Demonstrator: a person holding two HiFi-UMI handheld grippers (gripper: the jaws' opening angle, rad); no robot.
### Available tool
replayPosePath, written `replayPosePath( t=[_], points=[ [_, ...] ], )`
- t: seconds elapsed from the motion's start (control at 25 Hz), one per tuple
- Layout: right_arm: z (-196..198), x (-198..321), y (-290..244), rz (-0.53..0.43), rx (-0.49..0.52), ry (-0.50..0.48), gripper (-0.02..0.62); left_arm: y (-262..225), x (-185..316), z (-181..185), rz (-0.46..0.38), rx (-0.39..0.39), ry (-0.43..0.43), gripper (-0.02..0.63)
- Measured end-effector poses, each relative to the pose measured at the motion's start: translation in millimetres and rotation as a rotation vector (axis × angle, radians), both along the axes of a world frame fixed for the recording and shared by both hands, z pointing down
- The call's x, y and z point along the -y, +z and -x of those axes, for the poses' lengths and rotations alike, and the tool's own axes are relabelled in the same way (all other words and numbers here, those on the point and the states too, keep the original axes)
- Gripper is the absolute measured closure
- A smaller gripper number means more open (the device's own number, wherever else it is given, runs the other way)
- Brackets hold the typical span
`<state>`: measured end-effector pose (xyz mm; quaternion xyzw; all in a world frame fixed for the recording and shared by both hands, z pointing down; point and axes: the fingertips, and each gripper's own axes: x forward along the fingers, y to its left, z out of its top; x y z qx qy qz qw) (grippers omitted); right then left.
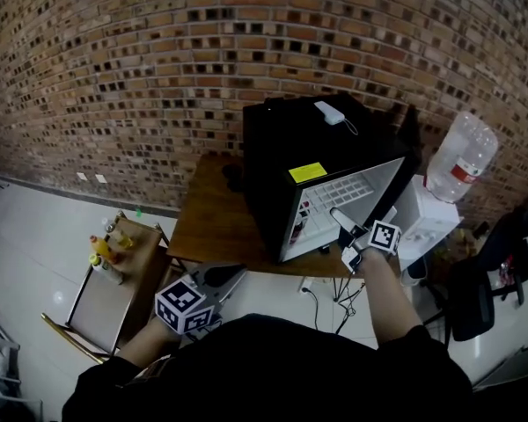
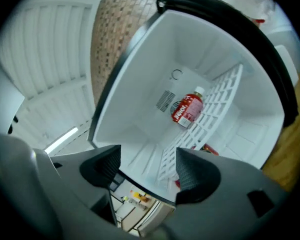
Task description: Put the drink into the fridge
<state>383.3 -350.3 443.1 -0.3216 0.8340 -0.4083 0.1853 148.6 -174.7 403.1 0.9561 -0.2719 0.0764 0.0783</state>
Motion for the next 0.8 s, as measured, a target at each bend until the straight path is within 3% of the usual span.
replayPosePath(
  t=[0.2,0.32,0.4,0.6,0.8],
  points=[
    [30,-69,-12,-0.276,-0.318,-0.121,0.414,-2,5,3,-0.009,-0.010,-0.004,0.604],
    [58,-110,-20,-0.424,-0.393,-0.197,0.546,-1,7,5,-0.014,-0.015,-0.005,0.604],
    [78,-134,-16,-0.470,-0.426,-0.233,0.595,1,8,8,-0.015,-0.019,-0.009,0.604],
    [126,-185,25,-0.505,-0.557,-0.344,0.595,9,9,15,-0.005,-0.027,-0.025,0.604],
    [127,-181,32,-0.512,-0.608,-0.330,0.595,13,8,18,-0.002,-0.039,-0.030,0.604]
  ],
)
